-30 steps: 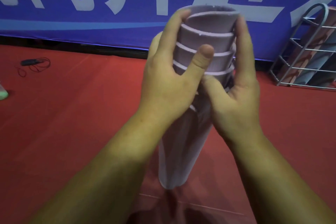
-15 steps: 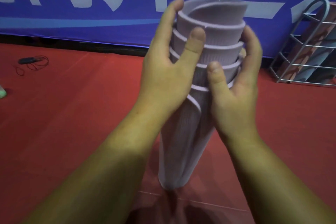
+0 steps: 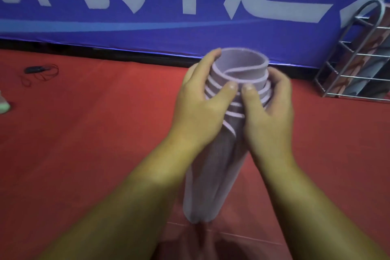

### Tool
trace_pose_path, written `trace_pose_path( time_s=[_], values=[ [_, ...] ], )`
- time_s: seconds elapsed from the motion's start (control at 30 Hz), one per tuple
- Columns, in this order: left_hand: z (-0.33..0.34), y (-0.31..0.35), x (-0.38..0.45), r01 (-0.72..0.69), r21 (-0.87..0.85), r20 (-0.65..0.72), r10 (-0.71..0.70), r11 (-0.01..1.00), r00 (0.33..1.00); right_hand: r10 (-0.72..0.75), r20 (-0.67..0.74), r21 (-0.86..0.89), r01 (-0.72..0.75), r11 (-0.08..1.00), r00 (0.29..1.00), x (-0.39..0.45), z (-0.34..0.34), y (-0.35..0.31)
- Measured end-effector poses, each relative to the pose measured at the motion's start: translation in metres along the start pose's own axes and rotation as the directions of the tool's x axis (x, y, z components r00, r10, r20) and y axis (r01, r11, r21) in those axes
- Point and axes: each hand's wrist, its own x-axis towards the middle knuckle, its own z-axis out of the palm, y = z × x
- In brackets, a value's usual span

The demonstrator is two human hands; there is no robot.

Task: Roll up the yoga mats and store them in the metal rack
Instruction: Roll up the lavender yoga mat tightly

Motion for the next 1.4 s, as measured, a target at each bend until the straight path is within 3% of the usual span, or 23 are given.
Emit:
trace_pose_path(
  time_s=[0.13, 0.27, 0.37, 0.5, 0.6, 0.67, 0.8, 0.97, 1.1, 1.4],
  values=[
    [-0.001, 0.001, 0.002, -0.028, 0.031, -0.044, 0.029, 0.999, 0.999, -0.136, 0.027, 0.011, 0.136, 0.991, 0.990, 0.005, 0.002, -0.003],
    [0.006, -0.004, -0.009, 0.051, 0.064, -0.068, -0.046, 0.997, 0.997, -0.082, 0.026, -0.048, 0.083, 0.995, 0.996, 0.002, 0.002, 0.007],
    [0.003, -0.005, -0.001, 0.067, 0.061, -0.145, -0.058, 0.996, 0.988, -0.157, 0.038, -0.031, 0.158, 0.987, 0.987, 0.006, -0.001, 0.002],
    [0.007, -0.010, -0.007, 0.171, 0.096, -0.067, -0.165, 0.981, 0.984, -0.104, 0.045, -0.037, 0.106, 0.994, 0.994, 0.001, 0.002, 0.017],
    [0.010, 0.006, -0.007, 0.108, 0.171, -0.096, -0.093, 0.979, 0.991, -0.116, -0.012, 0.005, 0.116, 0.993, 0.993, 0.012, -0.007, 0.010],
    [0.012, 0.002, -0.004, 0.107, 0.129, -0.123, -0.091, 0.986, 0.988, -0.167, -0.002, -0.033, 0.166, 0.985, 0.986, 0.007, -0.006, 0.013],
    [0.022, 0.000, -0.014, 0.181, 0.049, -0.076, -0.177, 0.982, 0.981, 0.002, -0.004, -0.006, -0.002, 1.000, 1.000, 0.003, -0.006, 0.021],
    [0.024, -0.003, -0.006, 0.203, -0.185, -0.129, -0.229, 0.961, 0.965, -0.032, 0.020, -0.062, 0.033, 0.998, 0.999, 0.000, -0.011, 0.019],
    [0.024, -0.012, -0.019, 0.273, -0.222, -0.047, -0.290, 0.936, 0.956, 0.100, -0.060, 0.074, -0.096, 0.993, 0.993, 0.006, -0.016, 0.029],
    [0.026, -0.005, -0.031, 0.316, -0.408, -0.148, -0.404, 0.856, 0.903, -0.086, 0.001, 0.072, 0.086, 0.994, 0.996, -0.016, -0.014, 0.017]
  ],
)
